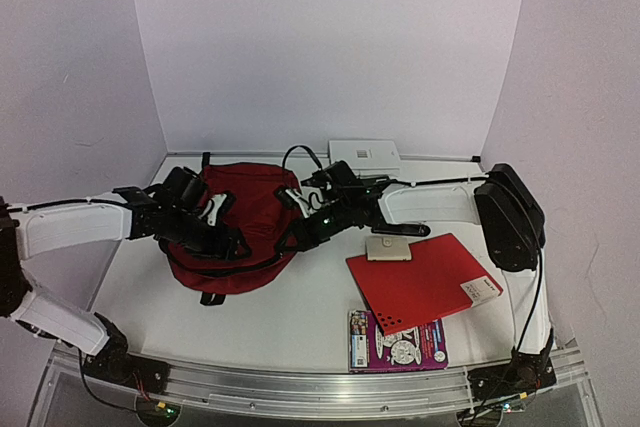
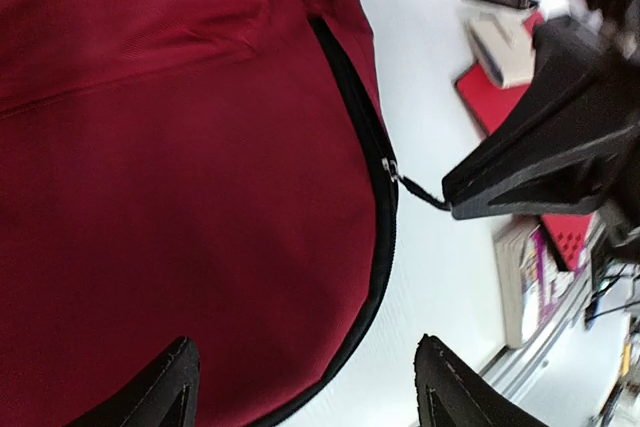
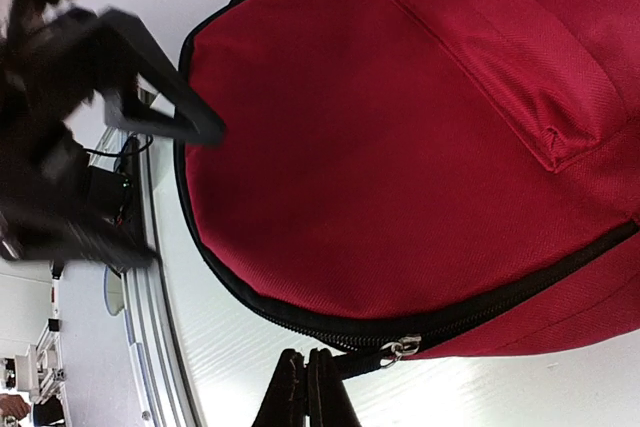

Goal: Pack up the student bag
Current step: Unzip the student bag at the center of the board, then adjust the student bag at the center of the board.

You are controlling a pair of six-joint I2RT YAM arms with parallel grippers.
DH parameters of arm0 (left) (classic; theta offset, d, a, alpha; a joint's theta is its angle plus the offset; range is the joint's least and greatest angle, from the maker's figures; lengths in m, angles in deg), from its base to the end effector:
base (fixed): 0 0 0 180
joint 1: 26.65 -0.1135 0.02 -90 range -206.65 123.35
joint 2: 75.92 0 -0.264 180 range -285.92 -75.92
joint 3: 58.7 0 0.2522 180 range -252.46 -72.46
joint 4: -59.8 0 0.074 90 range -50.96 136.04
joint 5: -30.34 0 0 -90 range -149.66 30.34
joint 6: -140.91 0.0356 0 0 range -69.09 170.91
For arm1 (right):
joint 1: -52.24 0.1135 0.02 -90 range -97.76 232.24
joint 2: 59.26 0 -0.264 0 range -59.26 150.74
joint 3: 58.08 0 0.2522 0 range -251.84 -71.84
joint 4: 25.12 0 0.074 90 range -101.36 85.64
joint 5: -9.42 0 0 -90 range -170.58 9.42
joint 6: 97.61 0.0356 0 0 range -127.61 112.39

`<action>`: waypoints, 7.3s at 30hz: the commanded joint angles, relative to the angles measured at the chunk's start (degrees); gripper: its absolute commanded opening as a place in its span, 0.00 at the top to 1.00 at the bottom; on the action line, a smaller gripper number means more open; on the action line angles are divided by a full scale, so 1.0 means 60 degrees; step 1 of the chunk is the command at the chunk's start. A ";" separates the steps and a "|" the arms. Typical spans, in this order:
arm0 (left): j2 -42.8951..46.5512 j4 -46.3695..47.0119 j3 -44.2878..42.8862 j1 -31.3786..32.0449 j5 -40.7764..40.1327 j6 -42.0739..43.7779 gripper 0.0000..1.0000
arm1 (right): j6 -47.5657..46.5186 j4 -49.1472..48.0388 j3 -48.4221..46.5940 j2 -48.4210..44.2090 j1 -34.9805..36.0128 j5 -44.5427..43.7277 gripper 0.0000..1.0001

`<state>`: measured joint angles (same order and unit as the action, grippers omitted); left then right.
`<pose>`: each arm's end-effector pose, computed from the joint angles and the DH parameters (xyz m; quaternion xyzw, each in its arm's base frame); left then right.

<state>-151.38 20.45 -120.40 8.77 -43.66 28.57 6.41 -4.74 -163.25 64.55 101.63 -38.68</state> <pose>0.2092 -0.1608 0.2225 0.1507 0.9283 -0.2669 0.2106 0.2970 0.3829 0.1890 -0.4027 0.7564 0.4858 0.1723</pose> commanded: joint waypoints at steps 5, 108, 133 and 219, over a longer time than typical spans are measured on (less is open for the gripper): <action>-0.1491 0.1193 -0.0439 0.1281 -0.1280 0.1124 0.31 | 0.0586 -0.0409 -0.0563 -0.0030 -0.0240 -0.0227 1.00; -0.3154 -0.6442 -0.3855 0.1832 -0.4571 0.1832 0.43 | -0.0540 0.0508 -0.1001 0.1208 -0.1220 -0.2609 0.45; -0.4207 -0.4899 -0.4208 0.1955 -0.4198 0.2754 1.00 | -0.0604 0.0493 -0.1442 0.1404 -0.1480 -0.2589 0.42; -0.1431 -0.3279 -0.4493 -0.1751 -0.1457 0.0659 0.12 | -0.1577 0.1001 0.0242 0.0009 -0.0647 -0.3065 0.32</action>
<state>-166.37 1.68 -145.14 -7.75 -56.57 30.37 -2.49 0.39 -159.06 65.25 97.88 -56.72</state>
